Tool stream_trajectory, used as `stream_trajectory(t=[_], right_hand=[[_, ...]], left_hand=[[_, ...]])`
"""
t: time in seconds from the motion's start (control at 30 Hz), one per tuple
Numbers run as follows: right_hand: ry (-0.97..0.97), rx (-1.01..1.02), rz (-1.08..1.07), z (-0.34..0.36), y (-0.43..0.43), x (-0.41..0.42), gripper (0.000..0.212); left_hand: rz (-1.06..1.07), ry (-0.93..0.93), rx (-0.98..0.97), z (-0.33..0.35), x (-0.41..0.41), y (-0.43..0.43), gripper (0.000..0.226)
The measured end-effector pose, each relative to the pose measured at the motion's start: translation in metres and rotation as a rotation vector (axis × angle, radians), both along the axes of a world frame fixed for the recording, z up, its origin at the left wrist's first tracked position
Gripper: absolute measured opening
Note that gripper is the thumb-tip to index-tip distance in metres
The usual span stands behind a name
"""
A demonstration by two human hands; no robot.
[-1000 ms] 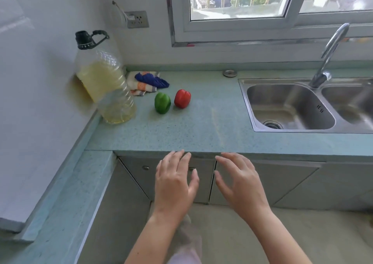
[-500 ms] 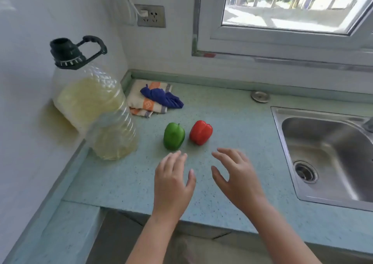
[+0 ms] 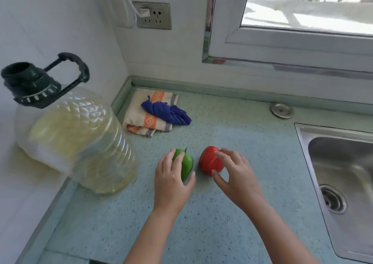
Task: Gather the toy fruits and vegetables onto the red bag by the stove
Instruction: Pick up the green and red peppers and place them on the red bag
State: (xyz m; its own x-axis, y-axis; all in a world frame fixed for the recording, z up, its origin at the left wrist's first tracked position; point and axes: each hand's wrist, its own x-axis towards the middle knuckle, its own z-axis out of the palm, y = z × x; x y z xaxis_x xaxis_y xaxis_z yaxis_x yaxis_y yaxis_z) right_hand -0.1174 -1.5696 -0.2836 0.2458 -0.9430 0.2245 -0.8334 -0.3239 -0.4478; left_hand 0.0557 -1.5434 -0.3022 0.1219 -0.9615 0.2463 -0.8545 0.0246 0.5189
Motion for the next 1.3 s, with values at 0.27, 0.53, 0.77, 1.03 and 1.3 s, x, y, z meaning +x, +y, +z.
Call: stream_trajectory(t=[0.27,0.53,0.77,1.03,1.3], right_hand=[[0.012,0.086,-0.034,-0.015,-0.047,0.000,0.051],[-0.013,0.165,-0.030,-0.034,-0.066,0.000,0.052],[-0.065,0.241,-0.003,-0.037,-0.070,0.003,0.053],[-0.194,0.364,0.011,-0.042,-0.060,0.013,0.058],[-0.316,0.451,-0.008,-0.044,-0.062,0.021,0.054]], left_hand=[[-0.018,-0.041,0.073,-0.020,-0.003,-0.042,0.058],[-0.030,-0.106,0.137,-0.040,-0.006,-0.058,0.061],[-0.016,-0.076,0.149,-0.044,-0.001,-0.059,0.062],[-0.014,-0.083,0.130,-0.046,0.004,-0.058,0.062],[0.052,0.066,0.080,-0.046,0.013,-0.057,0.065]])
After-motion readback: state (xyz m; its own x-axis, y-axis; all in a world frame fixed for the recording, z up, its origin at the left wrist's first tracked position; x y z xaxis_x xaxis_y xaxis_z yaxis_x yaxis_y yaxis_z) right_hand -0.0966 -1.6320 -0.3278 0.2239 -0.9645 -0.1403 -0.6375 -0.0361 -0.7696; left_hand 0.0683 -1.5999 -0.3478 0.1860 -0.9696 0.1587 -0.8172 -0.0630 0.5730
